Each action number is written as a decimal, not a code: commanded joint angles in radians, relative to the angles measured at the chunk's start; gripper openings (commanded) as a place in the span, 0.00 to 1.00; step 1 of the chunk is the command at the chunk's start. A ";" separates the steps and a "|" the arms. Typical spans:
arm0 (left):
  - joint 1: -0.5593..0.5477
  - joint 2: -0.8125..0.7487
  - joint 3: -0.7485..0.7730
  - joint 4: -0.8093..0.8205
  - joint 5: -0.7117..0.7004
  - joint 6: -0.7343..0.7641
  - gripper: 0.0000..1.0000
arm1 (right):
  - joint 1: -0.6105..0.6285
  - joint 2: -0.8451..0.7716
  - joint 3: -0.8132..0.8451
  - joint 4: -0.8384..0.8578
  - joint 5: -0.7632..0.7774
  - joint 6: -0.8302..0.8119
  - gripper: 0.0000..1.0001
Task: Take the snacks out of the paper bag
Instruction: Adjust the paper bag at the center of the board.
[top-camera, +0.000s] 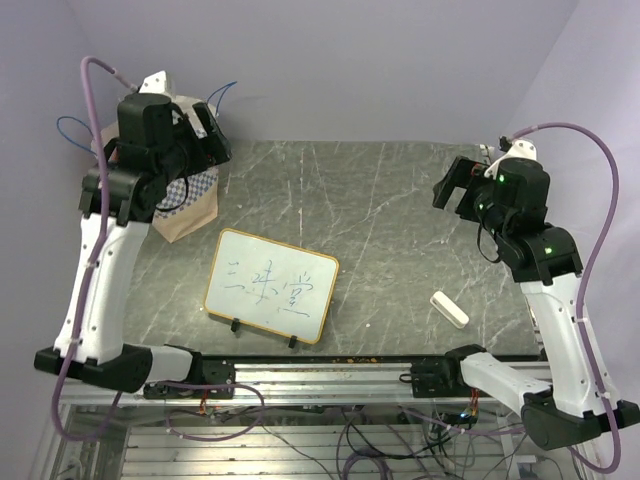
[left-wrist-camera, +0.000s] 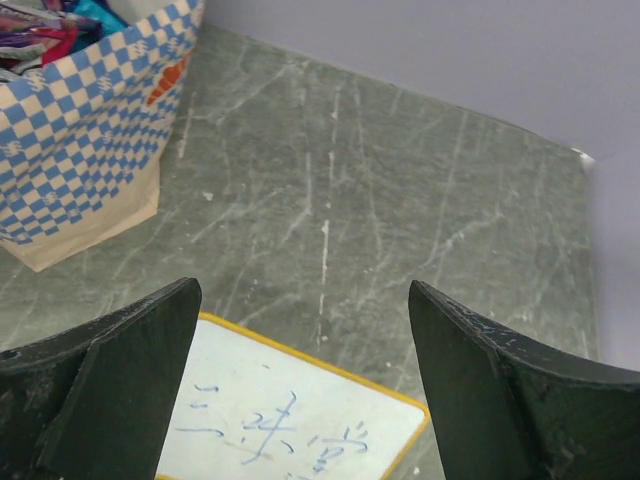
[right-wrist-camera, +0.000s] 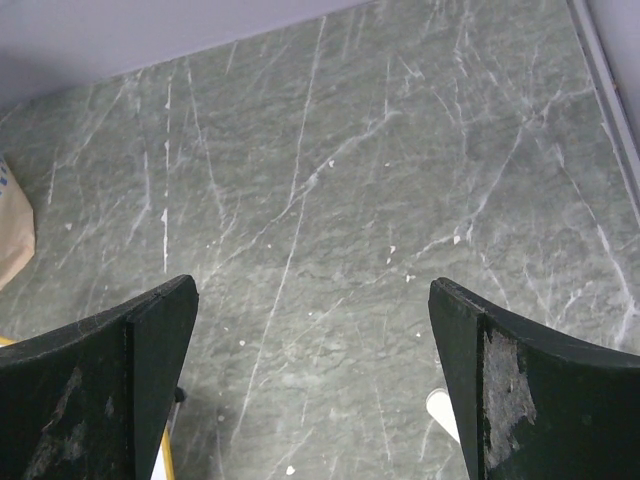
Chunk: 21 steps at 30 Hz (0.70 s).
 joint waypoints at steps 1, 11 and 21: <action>0.062 0.074 0.036 0.071 -0.024 0.022 0.95 | -0.013 0.015 -0.021 0.075 0.008 -0.021 1.00; 0.165 0.380 0.207 0.153 0.007 0.108 0.95 | -0.001 0.075 -0.037 0.152 -0.198 -0.124 1.00; 0.214 0.751 0.507 0.294 0.096 0.219 0.99 | 0.041 0.120 -0.045 0.161 -0.284 -0.234 1.00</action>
